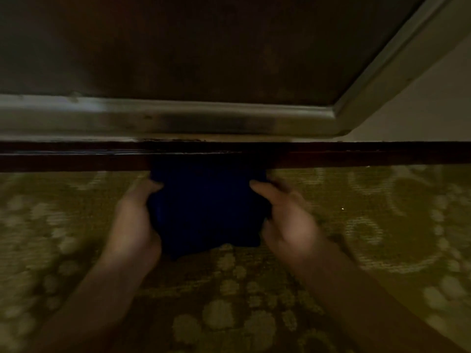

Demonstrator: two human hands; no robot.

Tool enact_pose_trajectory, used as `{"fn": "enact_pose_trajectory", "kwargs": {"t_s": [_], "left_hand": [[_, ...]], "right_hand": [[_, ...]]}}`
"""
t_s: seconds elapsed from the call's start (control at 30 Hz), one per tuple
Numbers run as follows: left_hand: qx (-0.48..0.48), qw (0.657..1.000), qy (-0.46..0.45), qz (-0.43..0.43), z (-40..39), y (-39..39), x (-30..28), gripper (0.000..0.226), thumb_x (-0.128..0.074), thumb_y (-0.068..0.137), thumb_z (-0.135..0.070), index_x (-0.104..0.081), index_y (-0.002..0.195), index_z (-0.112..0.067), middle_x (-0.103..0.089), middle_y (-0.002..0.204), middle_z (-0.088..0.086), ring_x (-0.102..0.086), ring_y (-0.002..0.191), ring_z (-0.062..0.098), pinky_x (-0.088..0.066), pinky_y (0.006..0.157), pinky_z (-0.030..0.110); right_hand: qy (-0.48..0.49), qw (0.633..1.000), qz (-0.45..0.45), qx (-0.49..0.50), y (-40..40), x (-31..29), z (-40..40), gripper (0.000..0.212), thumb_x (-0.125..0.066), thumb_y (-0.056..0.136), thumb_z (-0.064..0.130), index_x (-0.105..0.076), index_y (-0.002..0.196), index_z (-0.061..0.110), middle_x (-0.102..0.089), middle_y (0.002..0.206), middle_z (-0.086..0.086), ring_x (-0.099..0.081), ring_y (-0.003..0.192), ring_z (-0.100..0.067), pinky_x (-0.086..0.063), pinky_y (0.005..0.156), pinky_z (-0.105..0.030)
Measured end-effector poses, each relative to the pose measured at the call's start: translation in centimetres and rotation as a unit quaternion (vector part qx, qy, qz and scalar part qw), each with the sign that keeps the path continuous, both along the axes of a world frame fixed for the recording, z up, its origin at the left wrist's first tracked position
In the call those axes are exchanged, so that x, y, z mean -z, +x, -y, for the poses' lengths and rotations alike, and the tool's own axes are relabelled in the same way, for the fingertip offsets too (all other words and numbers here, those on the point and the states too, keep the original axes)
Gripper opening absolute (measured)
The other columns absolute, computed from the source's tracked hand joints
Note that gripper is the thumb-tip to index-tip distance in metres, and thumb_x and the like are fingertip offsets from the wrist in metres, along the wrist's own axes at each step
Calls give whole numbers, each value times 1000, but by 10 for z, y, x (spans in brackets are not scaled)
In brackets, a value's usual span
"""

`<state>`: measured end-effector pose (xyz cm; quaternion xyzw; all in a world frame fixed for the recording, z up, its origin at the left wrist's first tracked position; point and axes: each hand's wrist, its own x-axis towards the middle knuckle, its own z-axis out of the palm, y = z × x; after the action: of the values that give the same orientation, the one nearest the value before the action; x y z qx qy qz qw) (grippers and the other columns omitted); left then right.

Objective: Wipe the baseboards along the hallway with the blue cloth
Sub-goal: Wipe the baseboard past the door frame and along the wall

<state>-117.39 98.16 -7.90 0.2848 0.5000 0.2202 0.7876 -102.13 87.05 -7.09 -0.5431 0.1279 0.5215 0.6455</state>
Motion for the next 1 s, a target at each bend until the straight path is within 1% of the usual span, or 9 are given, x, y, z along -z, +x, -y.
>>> {"fn": "enact_pose_trajectory", "kwargs": {"t_s": [0.1,0.23,0.37,0.47,0.57,0.67,0.8,0.9,1.0], "left_hand": [[33,999,-13,-28,-23,-16,10,20,-55,94,-20,-69,106,-24,-76,104,0,-73,91,21,-52,74,41],[105,994,-22,-21,-36,-8,23,22,-66,87,-19,-72,108,-23,-76,108,-1,-73,95,18,-53,84,38],[122,992,14,-29,-39,5,28,14,-67,89,-14,-70,90,-28,-77,81,-11,-73,76,6,-53,72,29],[103,994,-12,-30,-37,-5,33,14,-66,89,-15,-71,102,-19,-76,97,0,-72,90,19,-57,73,35],[69,996,-51,8,-37,-15,34,9,-60,93,-12,-68,97,-13,-75,93,2,-72,87,20,-57,60,30],[33,996,-85,0,-40,-15,19,13,-60,92,-5,-62,82,-12,-73,82,2,-69,89,25,-54,70,34],[8,993,-117,-28,-45,-17,2,23,-59,94,-6,-49,77,-17,-60,90,8,-61,82,25,-49,84,43],[31,994,-97,-24,-45,-20,17,11,-57,95,-9,-61,99,1,-67,107,23,-67,94,33,-54,86,45],[27,995,-95,-10,-44,-22,27,37,-53,97,-16,-56,130,1,-65,124,22,-65,111,36,-52,96,50]], "right_hand": [[-58,990,127,27,-21,0,-17,9,-63,90,11,-68,96,15,-73,102,-9,-70,95,-30,-54,85,-56],[-135,934,323,68,-28,-15,-17,17,-60,92,15,-70,104,20,-74,93,7,-69,91,-14,-56,86,-45],[-185,898,389,89,-29,-25,-31,24,-60,92,26,-66,115,28,-69,101,13,-66,95,-6,-56,87,-38],[-228,874,429,31,-44,-24,-47,30,-60,91,30,-62,121,30,-66,111,12,-63,102,-8,-54,91,-40],[-251,849,461,-57,-60,-26,-60,31,-61,91,29,-63,121,29,-67,113,10,-62,105,-9,-53,93,-39],[-267,855,439,-72,-53,-36,-65,30,-61,90,24,-65,120,24,-69,113,3,-64,105,-14,-52,95,-42],[-314,837,448,-9,-46,-41,-74,26,-59,91,18,-67,115,20,-70,110,-1,-64,103,-18,-51,95,-41],[-318,793,520,-4,-86,-25,-91,27,-59,91,17,-66,117,19,-69,110,0,-62,101,-12,-48,95,-32],[-249,802,540,-61,-110,-14,-100,27,-58,92,14,-67,117,19,-65,105,13,-52,89,16,-41,88,-3]]}}
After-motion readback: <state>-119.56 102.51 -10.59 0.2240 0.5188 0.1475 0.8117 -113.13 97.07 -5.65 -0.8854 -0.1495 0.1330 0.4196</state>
